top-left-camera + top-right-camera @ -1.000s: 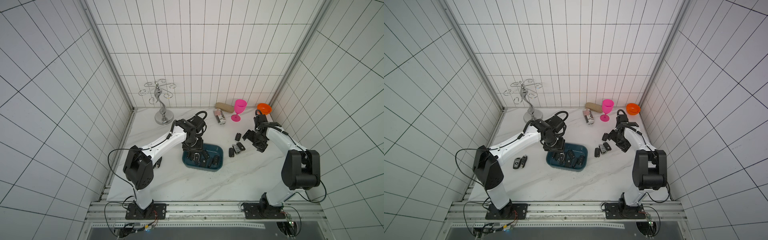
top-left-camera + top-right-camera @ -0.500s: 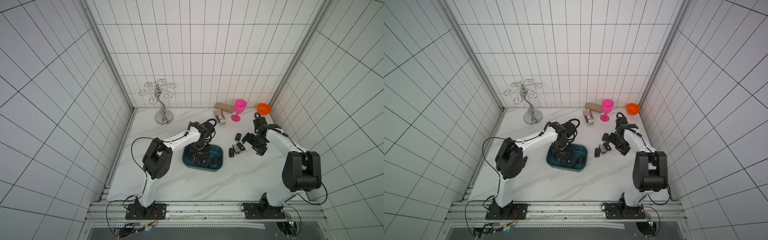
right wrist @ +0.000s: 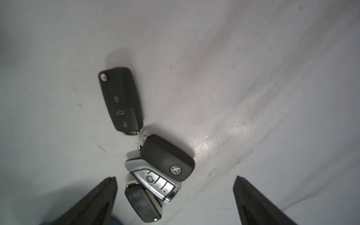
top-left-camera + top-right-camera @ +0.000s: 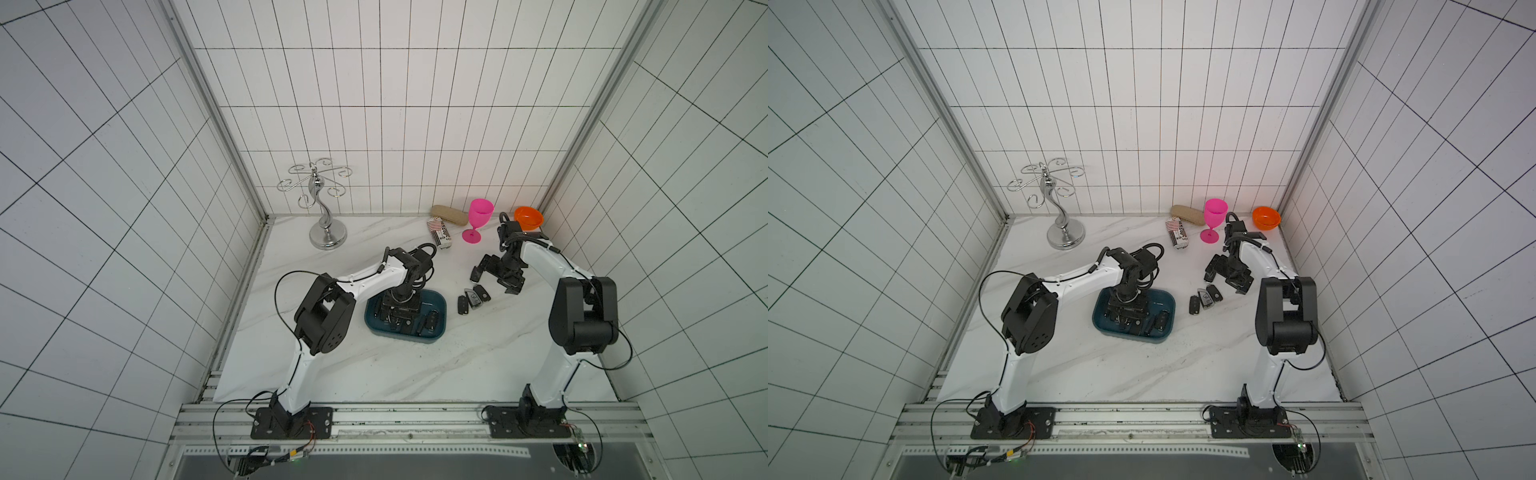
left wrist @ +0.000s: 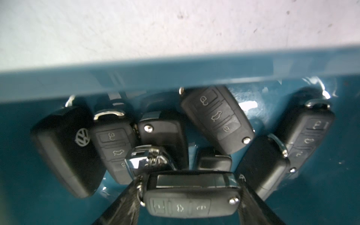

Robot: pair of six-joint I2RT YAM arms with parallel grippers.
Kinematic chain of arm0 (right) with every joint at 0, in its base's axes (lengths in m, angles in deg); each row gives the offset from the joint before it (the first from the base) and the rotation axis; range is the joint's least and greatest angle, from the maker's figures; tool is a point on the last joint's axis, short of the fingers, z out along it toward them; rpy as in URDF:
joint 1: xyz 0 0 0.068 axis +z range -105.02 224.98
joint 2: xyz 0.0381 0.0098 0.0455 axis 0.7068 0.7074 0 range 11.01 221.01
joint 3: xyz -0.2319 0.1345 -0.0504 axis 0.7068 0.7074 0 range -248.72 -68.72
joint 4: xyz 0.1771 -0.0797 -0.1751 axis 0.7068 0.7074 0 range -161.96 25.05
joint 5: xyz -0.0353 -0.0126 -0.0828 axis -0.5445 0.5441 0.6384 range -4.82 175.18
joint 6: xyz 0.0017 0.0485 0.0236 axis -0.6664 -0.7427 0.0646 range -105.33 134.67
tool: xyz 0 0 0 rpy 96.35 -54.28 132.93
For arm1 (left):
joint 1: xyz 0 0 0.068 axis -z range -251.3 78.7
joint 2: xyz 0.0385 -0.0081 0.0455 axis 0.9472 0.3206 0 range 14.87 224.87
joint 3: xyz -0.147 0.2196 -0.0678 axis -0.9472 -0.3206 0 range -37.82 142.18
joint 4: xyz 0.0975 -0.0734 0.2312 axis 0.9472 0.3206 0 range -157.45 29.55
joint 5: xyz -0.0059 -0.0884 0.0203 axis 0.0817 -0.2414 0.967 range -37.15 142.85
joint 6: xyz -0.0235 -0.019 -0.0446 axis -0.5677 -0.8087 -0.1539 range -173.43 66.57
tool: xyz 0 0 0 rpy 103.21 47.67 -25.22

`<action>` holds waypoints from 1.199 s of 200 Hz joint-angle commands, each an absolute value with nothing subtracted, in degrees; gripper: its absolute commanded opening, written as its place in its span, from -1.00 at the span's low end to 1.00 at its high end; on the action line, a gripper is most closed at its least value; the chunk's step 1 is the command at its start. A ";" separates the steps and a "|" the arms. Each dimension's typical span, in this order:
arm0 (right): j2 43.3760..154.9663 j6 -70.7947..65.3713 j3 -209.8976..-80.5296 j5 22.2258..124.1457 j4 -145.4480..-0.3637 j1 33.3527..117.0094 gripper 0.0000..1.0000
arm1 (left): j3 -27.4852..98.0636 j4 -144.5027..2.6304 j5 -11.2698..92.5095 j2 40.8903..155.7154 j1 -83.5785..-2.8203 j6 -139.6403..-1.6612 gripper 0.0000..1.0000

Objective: Place the car key into the storage box
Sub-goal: Place the car key in the storage box, then pick up the car key from the center of the board.

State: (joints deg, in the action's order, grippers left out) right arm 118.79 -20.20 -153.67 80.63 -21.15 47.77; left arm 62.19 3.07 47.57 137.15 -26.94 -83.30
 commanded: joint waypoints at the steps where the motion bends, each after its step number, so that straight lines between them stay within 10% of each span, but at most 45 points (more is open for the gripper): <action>1: 122.91 -17.05 -161.43 81.80 -15.96 48.59 0.95 | 64.31 1.31 46.80 138.74 -26.91 -82.28 0.51; 120: 136.76 -15.47 -173.54 85.73 -12.61 51.14 0.91 | 68.99 3.17 45.67 135.71 -27.69 -80.41 0.96; 240: 144.03 -15.74 -177.22 83.79 -11.18 52.51 -0.44 | 49.54 -1.00 50.39 110.17 -58.02 -80.15 0.96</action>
State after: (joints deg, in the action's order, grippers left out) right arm 142.49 -15.87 -176.86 83.73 -13.02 51.79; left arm 56.46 1.95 48.69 111.27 -53.87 -80.43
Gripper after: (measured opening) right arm 0.337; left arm 0.980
